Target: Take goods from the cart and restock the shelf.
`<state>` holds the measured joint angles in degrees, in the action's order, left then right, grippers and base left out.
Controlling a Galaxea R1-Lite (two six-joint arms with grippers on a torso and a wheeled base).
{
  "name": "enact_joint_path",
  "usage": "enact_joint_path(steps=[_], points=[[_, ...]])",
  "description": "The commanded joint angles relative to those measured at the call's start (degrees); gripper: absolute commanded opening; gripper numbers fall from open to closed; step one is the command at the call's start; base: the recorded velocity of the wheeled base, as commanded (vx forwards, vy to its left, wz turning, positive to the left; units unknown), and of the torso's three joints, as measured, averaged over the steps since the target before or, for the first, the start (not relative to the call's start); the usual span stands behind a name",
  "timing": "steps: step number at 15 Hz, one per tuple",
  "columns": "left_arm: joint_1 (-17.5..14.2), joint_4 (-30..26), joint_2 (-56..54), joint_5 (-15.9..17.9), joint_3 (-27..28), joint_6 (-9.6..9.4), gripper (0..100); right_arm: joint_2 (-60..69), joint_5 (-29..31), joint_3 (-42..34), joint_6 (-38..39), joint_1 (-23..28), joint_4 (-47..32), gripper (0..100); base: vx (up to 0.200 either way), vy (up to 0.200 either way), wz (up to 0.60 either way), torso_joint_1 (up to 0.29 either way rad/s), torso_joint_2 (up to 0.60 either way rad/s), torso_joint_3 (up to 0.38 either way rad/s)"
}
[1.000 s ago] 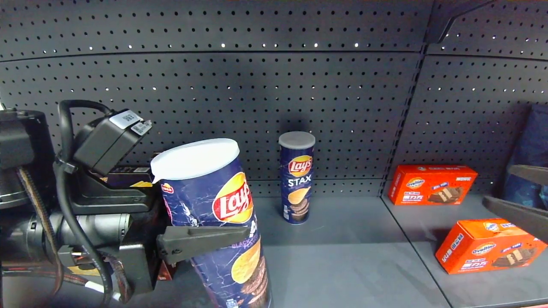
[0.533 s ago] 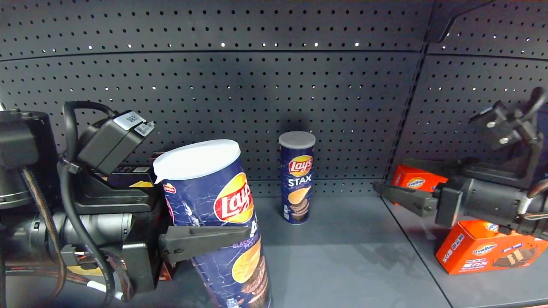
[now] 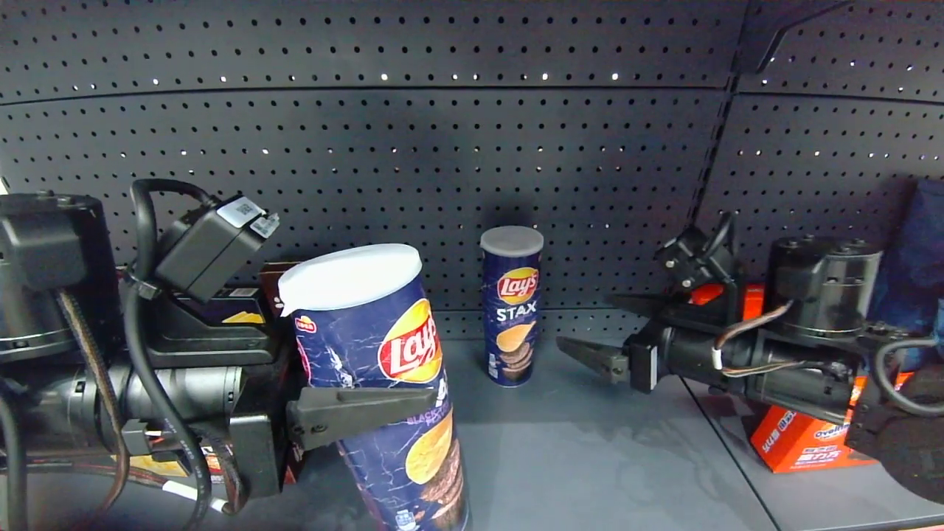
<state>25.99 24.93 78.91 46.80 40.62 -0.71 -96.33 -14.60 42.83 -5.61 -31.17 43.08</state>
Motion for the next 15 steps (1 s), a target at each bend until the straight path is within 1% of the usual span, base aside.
enact_joint_path(steps=[1, 3, 5, 9, 15], points=[[-0.1, 0.0, 0.1, 0.0, 0.0, 0.0, 0, -6.2, -0.3, 3.0, 0.0, -0.6, 0.7, 100, 0.0, 0.0, 0.0, 0.0, 0.0, 0.0], [-0.1, 0.0, 0.1, 0.0, 0.0, 0.0, 0, -10.5, -0.4, 7.8, 0.1, -1.0, 1.2, 100, 0.0, 0.0, 0.0, 0.0, 0.0, 0.0], [-0.1, 0.0, 0.2, 0.0, 0.0, 0.0, 0, -13.5, -0.4, 10.0, 0.2, -1.5, 1.3, 100, 0.0, 0.0, 0.0, 0.0, 0.0, 0.0], [-0.1, 0.0, 0.2, 0.0, -0.1, 0.0, 0, -19.6, -0.4, 12.6, 0.3, -1.5, 5.9, 100, 0.0, 0.0, 0.0, 0.0, 0.0, 0.0], [-0.1, 0.0, 0.4, 0.0, -0.2, 0.0, 0, -24.6, -0.4, 18.3, 0.4, -1.5, 6.0, 100, 0.0, 0.0, 0.0, 0.0, 0.0, 0.0]])
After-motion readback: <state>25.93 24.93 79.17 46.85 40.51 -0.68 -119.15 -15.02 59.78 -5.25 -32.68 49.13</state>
